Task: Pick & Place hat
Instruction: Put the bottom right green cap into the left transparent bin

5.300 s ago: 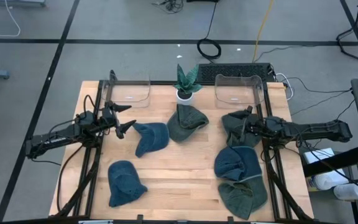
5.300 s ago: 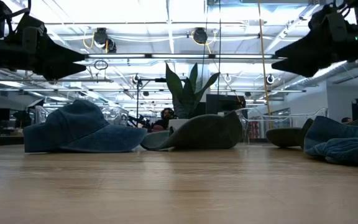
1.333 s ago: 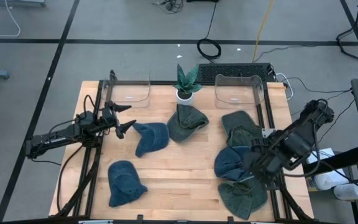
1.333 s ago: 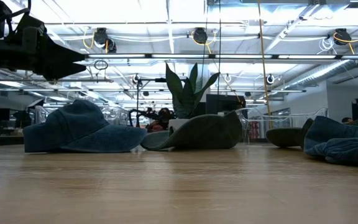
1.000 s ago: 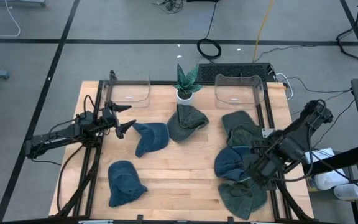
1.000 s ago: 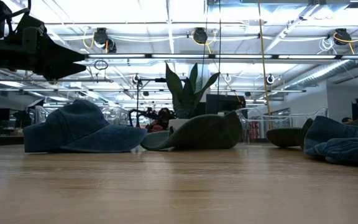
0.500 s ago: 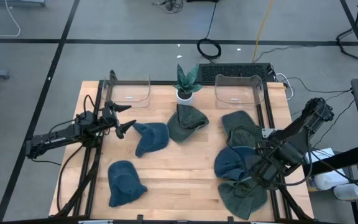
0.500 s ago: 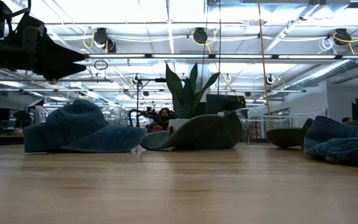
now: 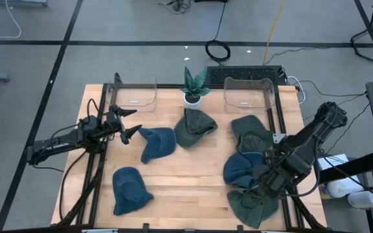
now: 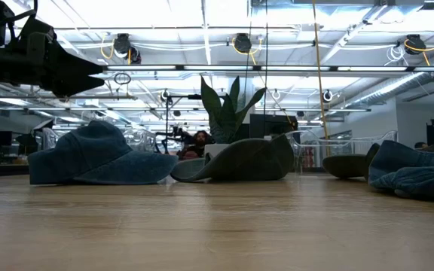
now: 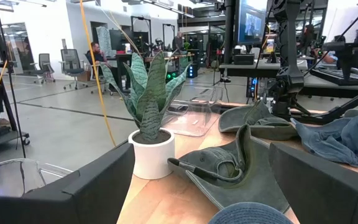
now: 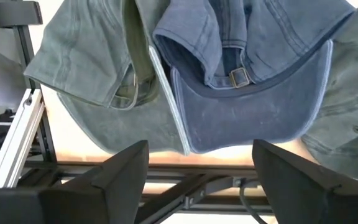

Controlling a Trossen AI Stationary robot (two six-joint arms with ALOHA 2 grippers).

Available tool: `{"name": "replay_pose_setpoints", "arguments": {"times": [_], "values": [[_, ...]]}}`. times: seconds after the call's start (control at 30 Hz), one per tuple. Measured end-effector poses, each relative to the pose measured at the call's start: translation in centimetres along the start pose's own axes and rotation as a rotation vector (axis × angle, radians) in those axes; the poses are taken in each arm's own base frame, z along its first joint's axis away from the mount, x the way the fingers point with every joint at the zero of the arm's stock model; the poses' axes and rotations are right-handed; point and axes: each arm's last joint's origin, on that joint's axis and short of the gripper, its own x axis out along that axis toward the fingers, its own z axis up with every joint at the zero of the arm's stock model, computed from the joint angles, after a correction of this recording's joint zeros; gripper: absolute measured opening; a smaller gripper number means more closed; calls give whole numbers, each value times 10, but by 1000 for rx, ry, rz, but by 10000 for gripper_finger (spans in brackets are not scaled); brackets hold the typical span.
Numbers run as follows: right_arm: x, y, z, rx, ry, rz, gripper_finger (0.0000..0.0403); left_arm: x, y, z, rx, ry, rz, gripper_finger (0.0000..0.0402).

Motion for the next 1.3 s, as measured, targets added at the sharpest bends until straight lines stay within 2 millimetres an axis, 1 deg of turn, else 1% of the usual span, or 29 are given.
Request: {"name": "replay_pose_setpoints", "arguments": {"times": [0.33, 0.43, 0.73, 1.1, 1.3], "values": [[30, 8, -3, -44, -19, 25, 274, 0, 0, 0, 0, 0, 0, 379], [35, 11, -3, -56, -33, 40, 274, 0, 0, 0, 0, 0, 0, 379], [59, 11, -2, -70, -54, 62, 274, 0, 0, 0, 0, 0, 0, 379], [79, 11, -2, -80, -82, 92, 274, 0, 0, 0, 0, 0, 0, 379], [90, 12, -6, -94, -90, 108, 274, 0, 0, 0, 0, 0, 0, 379]]}}
